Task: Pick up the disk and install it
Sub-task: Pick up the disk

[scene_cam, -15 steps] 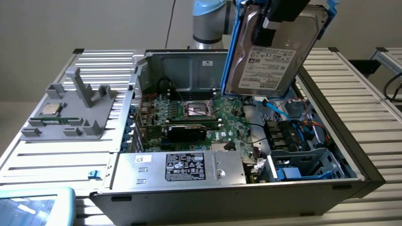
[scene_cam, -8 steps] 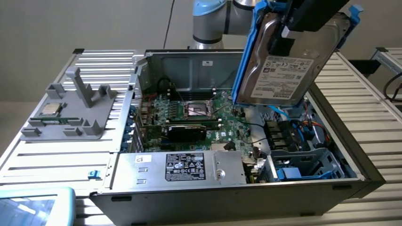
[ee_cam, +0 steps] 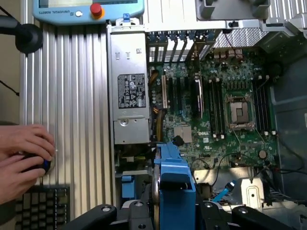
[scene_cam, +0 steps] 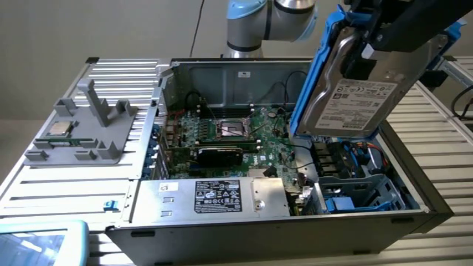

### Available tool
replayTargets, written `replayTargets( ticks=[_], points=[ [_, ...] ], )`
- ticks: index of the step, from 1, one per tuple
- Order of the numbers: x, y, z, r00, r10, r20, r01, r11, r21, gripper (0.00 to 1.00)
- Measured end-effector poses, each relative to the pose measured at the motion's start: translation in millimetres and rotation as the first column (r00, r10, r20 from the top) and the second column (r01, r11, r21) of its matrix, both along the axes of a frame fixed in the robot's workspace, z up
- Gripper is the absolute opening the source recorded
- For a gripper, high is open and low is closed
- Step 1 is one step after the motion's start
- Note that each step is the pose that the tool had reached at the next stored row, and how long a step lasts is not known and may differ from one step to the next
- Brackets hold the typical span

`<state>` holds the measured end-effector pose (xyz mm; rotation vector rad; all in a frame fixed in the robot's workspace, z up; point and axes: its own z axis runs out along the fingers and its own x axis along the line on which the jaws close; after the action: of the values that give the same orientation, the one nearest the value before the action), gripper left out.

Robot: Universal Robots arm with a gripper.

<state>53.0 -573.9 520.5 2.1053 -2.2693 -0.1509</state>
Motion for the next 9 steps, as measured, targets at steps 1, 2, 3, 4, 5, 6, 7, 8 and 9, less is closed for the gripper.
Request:
replayTargets(
  ticks=[1, 2, 3, 4, 5, 6, 7, 8, 9],
  points=[
    [3.0, -2.5, 0.0, 1.0000, 0.000, 0.0000, 0.000, 1.0000, -0.0001, 0.37],
    [6.0, -4.9, 0.0, 1.0000, 0.000, 0.0000, 0.000, 1.0000, 0.0000, 0.37],
    [9.2, -7.1, 0.0, 1.0000, 0.000, 0.0000, 0.000, 1.0000, 0.0000, 0.37],
    [12.5, -9.2, 0.0, 1.0000, 0.000, 0.0000, 0.000, 1.0000, 0.0000, 0.37],
    [15.6, -10.7, 0.0, 1.0000, 0.000, 0.0000, 0.000, 1.0000, 0.0000, 0.37],
    [18.4, -11.6, 0.0, 1.0000, 0.000, 0.0000, 0.000, 1.0000, 0.0000, 0.37],
    [20.9, -12.3, 0.1, 1.0000, 0.000, 0.0000, 0.000, 1.0000, -0.0001, 0.37],
    [23.2, -13.0, 0.0, 1.0000, 0.000, 0.0001, 0.000, 1.0000, -0.0001, 0.37],
    [25.9, -13.8, 0.0, 1.0000, 0.000, 0.0002, 0.000, 1.0000, 0.0000, 0.37]
  ],
)
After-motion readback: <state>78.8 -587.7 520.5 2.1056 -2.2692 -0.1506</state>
